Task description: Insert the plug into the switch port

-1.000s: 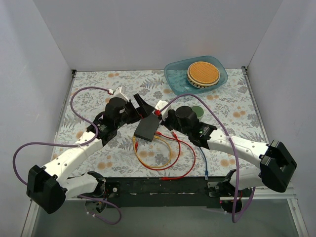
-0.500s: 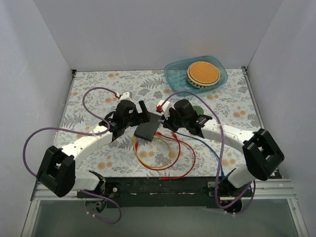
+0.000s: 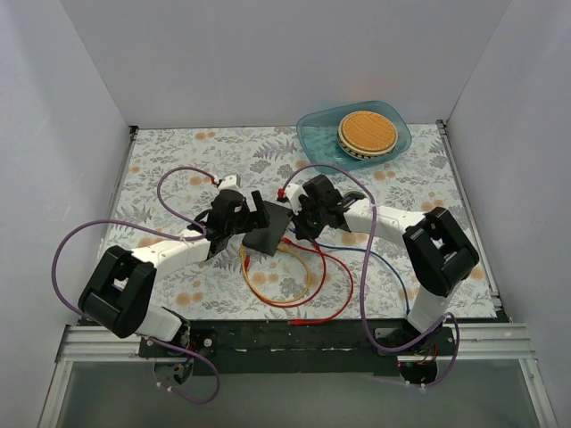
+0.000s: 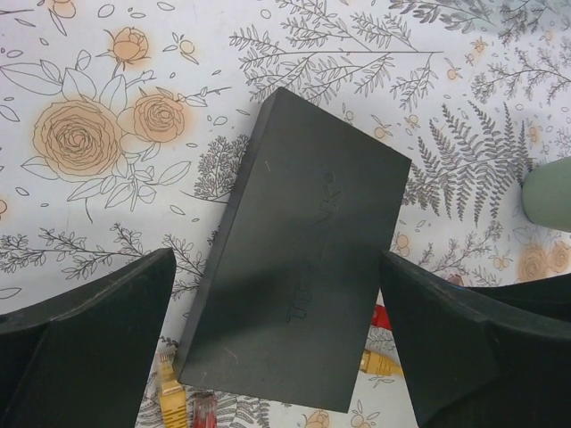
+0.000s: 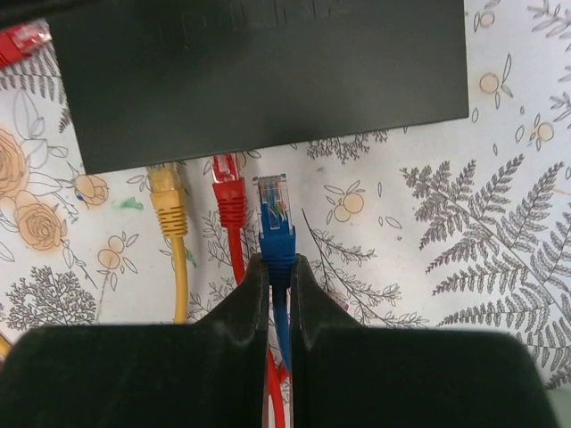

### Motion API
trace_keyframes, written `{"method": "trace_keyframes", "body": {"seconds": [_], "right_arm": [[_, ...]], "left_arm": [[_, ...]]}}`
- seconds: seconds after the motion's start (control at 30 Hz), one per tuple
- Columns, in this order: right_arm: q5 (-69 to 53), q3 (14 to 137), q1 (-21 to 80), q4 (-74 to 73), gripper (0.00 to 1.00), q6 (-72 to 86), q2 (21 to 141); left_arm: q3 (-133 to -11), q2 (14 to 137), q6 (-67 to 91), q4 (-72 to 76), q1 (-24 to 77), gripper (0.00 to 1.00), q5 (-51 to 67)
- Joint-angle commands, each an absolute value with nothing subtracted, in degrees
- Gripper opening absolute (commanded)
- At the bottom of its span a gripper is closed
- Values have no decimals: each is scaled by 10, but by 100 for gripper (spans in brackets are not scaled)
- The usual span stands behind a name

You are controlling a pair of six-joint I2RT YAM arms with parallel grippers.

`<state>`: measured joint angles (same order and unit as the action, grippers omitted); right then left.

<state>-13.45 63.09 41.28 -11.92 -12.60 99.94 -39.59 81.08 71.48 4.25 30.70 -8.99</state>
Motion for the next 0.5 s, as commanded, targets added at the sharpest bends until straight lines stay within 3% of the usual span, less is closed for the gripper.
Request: {"method": "trace_keyframes", "body": {"seconds": [0.0,0.47], "right_arm": [[-135,661,404,-150,1,-114,1010],[-141,681,397,-147,1,-116,1059]], "left_arm": [[-377,823,700,111,300,96,-83],[-327,831,700,191,296,95,-69]]}}
